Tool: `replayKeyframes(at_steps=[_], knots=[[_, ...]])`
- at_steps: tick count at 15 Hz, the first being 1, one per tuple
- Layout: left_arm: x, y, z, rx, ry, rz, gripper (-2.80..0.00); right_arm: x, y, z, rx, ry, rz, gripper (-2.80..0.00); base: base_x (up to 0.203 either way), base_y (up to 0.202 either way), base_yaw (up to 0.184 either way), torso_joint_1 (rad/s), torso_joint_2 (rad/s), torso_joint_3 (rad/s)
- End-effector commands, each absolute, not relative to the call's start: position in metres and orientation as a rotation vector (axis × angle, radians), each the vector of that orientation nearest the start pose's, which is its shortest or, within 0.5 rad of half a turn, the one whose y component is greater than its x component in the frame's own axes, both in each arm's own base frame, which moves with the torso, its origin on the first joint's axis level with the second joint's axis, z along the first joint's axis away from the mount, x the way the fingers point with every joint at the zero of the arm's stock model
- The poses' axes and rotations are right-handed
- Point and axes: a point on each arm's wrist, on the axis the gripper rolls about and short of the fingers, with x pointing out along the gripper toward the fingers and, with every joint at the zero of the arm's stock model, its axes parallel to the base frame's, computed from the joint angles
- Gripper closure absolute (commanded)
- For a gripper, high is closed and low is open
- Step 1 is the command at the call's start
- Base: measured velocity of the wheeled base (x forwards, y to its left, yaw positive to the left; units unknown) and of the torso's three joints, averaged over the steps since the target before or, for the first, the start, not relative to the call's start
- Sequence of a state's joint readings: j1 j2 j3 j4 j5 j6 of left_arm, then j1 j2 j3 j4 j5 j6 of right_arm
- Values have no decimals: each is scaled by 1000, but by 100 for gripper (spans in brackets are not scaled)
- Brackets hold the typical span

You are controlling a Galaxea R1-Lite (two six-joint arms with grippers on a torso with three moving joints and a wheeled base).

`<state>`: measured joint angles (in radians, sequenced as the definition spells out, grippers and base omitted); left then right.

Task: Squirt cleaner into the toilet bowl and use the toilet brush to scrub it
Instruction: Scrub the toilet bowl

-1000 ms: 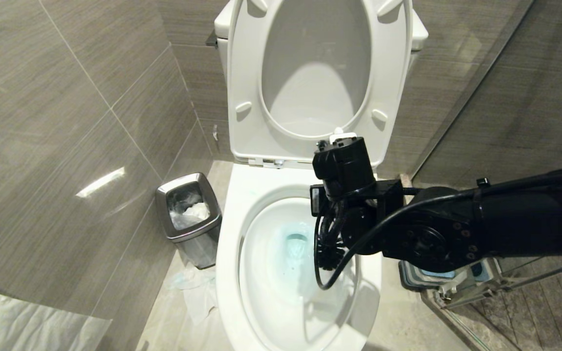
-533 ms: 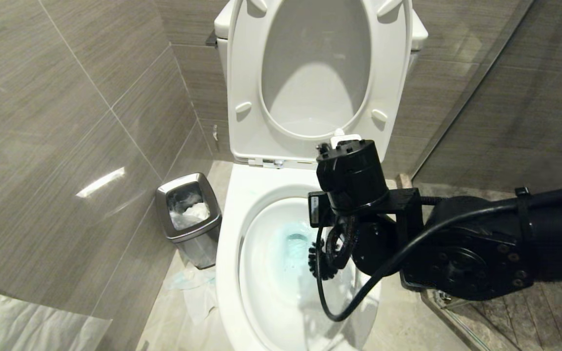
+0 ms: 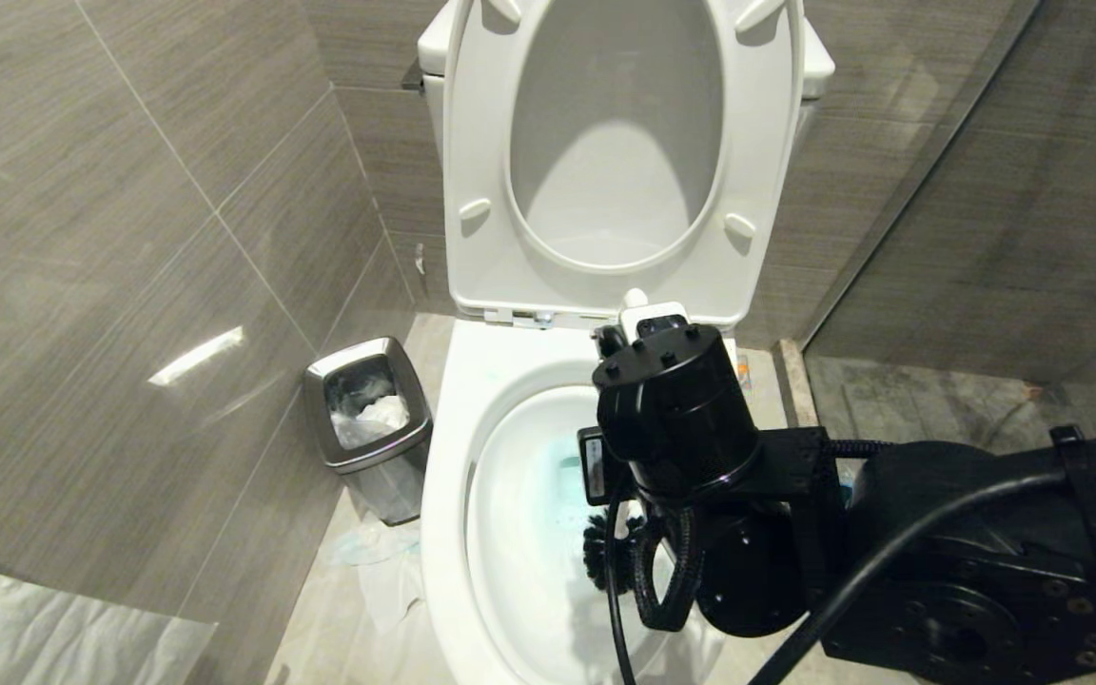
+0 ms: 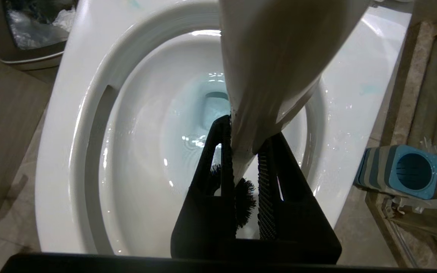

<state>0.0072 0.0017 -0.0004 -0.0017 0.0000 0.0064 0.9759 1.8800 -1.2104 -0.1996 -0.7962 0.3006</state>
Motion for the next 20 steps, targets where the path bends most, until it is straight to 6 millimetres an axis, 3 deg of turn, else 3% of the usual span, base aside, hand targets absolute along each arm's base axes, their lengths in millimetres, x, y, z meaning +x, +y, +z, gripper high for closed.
replayKeyframes(at_steps=[1, 12, 20], knots=[[-23, 0, 76, 6, -1, 8, 0, 209, 296, 191, -73, 319, 149, 0, 0, 0, 0, 0, 0, 0], [-23, 0, 76, 6, -2, 8, 0, 192, 324, 190, -80, 312, 230, 0, 0, 0, 0, 0, 0, 0], [-23, 0, 76, 6, -1, 9, 0, 203, 364, 188, -57, 291, 254, 0, 0, 0, 0, 0, 0, 0]])
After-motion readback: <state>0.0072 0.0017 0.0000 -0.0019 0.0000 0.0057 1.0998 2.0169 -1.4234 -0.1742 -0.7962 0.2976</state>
